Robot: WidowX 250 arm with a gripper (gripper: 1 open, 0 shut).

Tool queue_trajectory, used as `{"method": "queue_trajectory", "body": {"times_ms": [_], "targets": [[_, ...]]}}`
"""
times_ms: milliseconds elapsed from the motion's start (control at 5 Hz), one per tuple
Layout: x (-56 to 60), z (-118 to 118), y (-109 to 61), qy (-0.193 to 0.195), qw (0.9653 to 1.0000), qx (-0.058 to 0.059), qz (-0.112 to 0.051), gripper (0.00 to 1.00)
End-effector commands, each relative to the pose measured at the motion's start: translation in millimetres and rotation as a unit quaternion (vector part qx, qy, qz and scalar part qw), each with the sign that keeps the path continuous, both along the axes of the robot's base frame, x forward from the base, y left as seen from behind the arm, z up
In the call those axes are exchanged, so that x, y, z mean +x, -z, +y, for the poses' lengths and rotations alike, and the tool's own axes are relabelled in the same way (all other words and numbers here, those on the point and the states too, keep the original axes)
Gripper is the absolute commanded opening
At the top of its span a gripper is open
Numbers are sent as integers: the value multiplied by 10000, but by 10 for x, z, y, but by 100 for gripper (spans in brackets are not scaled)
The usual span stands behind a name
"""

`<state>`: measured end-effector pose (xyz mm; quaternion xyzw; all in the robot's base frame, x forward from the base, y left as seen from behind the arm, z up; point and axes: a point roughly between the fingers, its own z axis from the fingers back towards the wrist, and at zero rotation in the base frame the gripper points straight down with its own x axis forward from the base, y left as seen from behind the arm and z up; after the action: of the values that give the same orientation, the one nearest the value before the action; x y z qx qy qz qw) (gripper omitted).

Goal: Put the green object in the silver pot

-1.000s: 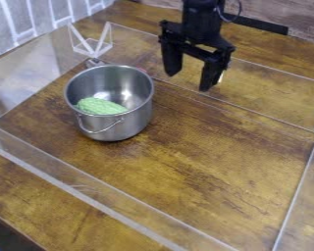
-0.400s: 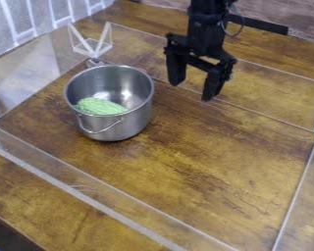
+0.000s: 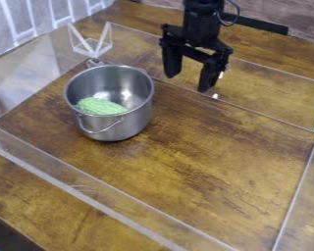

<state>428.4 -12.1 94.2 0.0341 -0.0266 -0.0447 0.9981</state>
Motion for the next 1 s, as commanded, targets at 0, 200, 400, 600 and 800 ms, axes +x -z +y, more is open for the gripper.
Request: {"method": "queue_trajectory", "body": {"times_ms": [0,200,400,600,800], "targets": [[58,4,-203,-16,9995,-46,-311,100],[41,-33,-176,9,9995,-77,-303,100],[23,-67,-138,48,9995,-106,-277,100],[-14,-104,-151,82,9995,-126,-266,100],[-9,-128,-190,109,9996,-80,-260,100]]}}
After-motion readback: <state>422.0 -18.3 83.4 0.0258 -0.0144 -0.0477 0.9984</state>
